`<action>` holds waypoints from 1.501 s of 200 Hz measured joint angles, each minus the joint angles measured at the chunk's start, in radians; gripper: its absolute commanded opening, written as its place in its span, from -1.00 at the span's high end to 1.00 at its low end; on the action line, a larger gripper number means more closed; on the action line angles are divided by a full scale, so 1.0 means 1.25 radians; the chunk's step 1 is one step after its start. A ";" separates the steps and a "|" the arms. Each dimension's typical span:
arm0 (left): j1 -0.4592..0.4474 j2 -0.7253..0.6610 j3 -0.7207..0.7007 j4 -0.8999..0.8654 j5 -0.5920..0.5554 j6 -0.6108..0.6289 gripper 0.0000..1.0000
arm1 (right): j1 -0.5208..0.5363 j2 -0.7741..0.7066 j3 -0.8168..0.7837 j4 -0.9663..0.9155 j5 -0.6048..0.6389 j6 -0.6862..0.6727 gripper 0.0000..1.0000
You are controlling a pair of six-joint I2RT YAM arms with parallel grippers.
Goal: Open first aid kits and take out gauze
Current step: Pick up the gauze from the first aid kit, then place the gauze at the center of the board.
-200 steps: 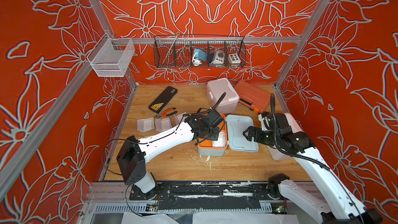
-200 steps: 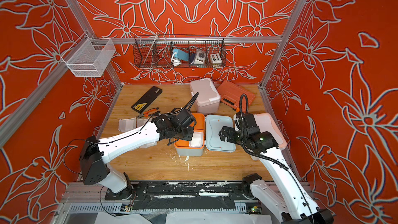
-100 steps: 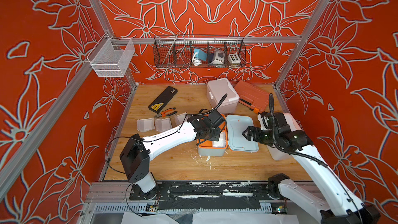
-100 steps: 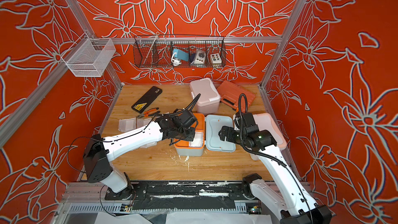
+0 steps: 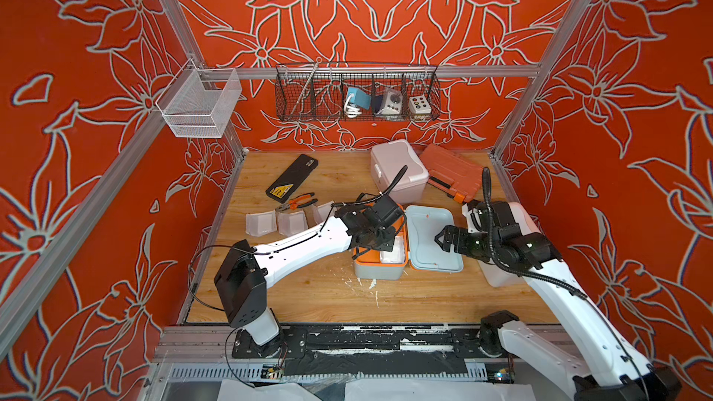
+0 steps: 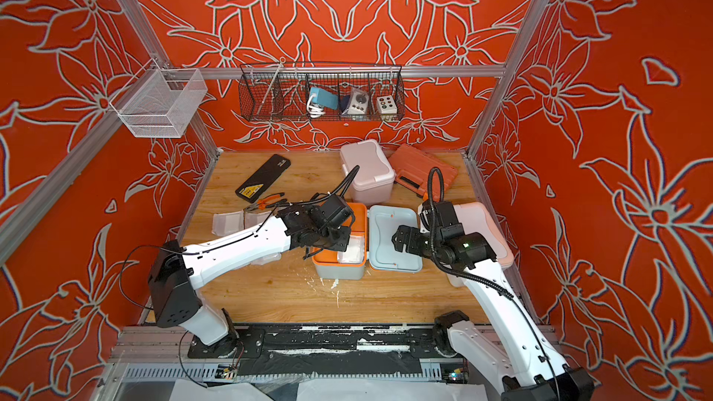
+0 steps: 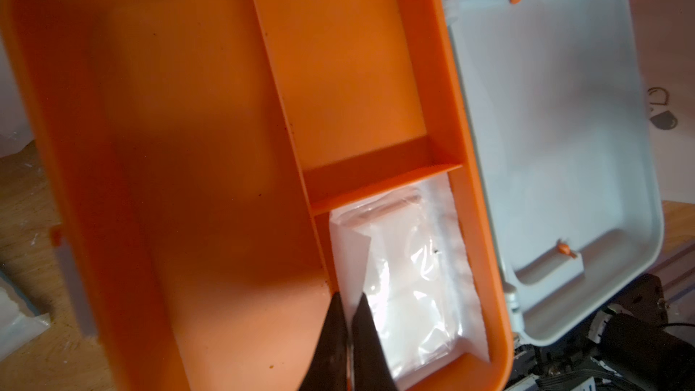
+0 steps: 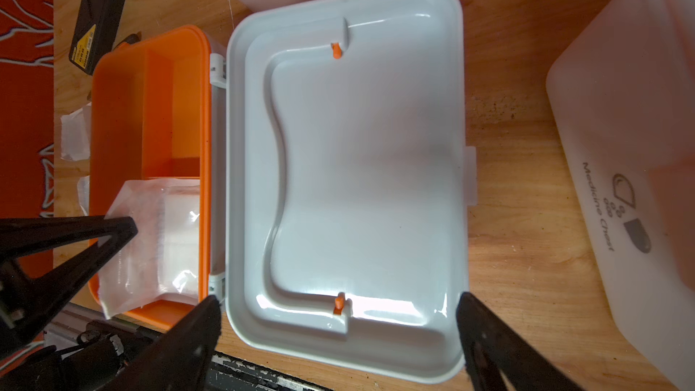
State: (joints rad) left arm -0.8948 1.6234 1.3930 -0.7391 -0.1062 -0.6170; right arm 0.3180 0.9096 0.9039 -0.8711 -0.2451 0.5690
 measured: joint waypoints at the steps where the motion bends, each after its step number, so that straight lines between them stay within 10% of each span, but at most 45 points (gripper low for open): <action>1: 0.000 -0.001 0.002 -0.001 0.000 0.000 1.00 | 0.000 0.000 0.000 0.000 0.000 0.000 -0.96; 100: 0.038 -0.132 0.064 -0.031 -0.011 0.013 1.00 | -0.005 -0.009 0.013 -0.004 -0.016 0.002 -0.96; 170: 0.208 -0.315 0.068 -0.036 0.012 0.050 1.00 | -0.005 -0.012 0.041 -0.010 -0.036 0.008 -0.96; 300: 0.518 -0.389 -0.278 0.067 0.155 0.092 1.00 | -0.014 -0.012 0.063 -0.034 -0.031 0.008 -0.96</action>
State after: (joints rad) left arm -0.2478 1.1374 1.0451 -0.6548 0.0875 -0.5018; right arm 0.3004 0.8944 0.9829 -0.9138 -0.2844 0.5785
